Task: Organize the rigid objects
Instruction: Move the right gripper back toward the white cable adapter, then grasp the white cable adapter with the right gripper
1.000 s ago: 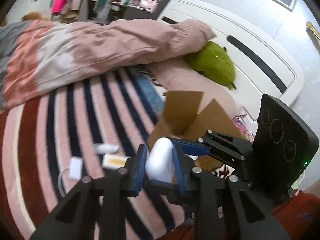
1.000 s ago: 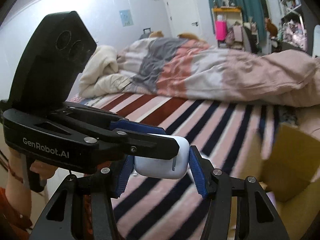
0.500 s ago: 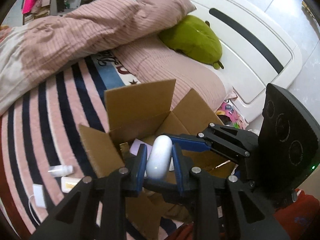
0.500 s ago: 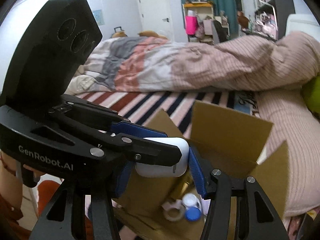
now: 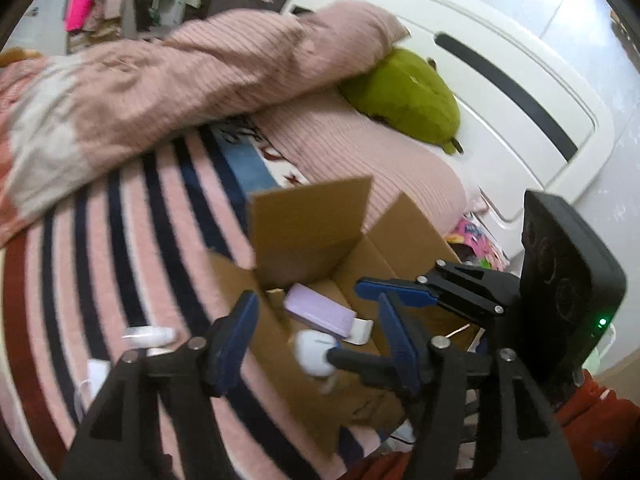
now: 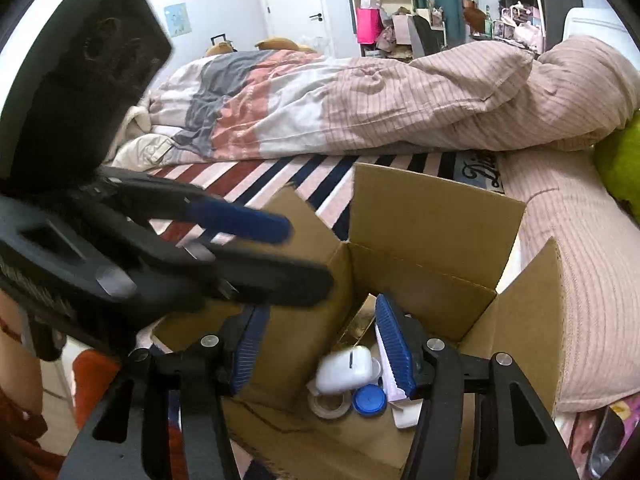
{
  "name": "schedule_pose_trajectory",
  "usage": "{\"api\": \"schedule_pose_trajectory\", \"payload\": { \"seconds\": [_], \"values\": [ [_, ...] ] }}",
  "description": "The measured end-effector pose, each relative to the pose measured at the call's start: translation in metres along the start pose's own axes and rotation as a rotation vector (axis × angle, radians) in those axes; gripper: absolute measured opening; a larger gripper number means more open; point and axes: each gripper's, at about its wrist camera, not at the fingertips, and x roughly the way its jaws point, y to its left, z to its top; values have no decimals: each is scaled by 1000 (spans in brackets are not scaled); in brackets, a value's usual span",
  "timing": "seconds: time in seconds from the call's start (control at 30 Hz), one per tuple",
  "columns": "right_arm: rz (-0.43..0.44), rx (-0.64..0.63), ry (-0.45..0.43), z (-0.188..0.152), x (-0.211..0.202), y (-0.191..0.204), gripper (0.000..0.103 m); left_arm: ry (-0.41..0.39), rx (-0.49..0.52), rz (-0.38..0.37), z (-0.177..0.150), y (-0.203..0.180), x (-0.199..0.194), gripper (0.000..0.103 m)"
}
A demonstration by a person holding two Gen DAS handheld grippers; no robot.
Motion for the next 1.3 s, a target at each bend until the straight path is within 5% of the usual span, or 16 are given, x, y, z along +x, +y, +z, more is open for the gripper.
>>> {"api": "schedule_pose_trajectory", "payload": {
  "seconds": [0.3, 0.43, 0.53, 0.7, 0.97, 1.13, 1.2, 1.23, 1.3],
  "values": [
    [109, -99, -29, 23, 9, 66, 52, -125, -105, 250, -46, 69, -94, 67],
    [188, -177, -14, 34, 29, 113, 65, -134, -168, 361, -76, 105, -117, 67],
    [235, -244, 30, 36, 58, 150, 65, -120, -219, 405, -99, 135, -125, 68],
    [258, -235, 141, 30, 122, 174, 75, -95, -288, 422, -131, 171, -123, 68],
    [56, -284, 181, 20, 221, 159, 75, -57, -365, 395, -166, 208, -107, 68],
    [57, -294, 193, 17, 245, 151, 75, -36, -387, 383, -178, 214, -97, 68],
    [53, -302, 170, 18, 246, 150, 71, -21, -395, 369, -181, 215, -92, 68],
    [52, -309, 164, 18, 247, 151, 58, -9, -399, 358, -184, 214, -87, 68],
    [42, -320, 165, 18, 247, 154, 56, 9, -396, 330, -188, 210, -78, 68]
  ]
}}
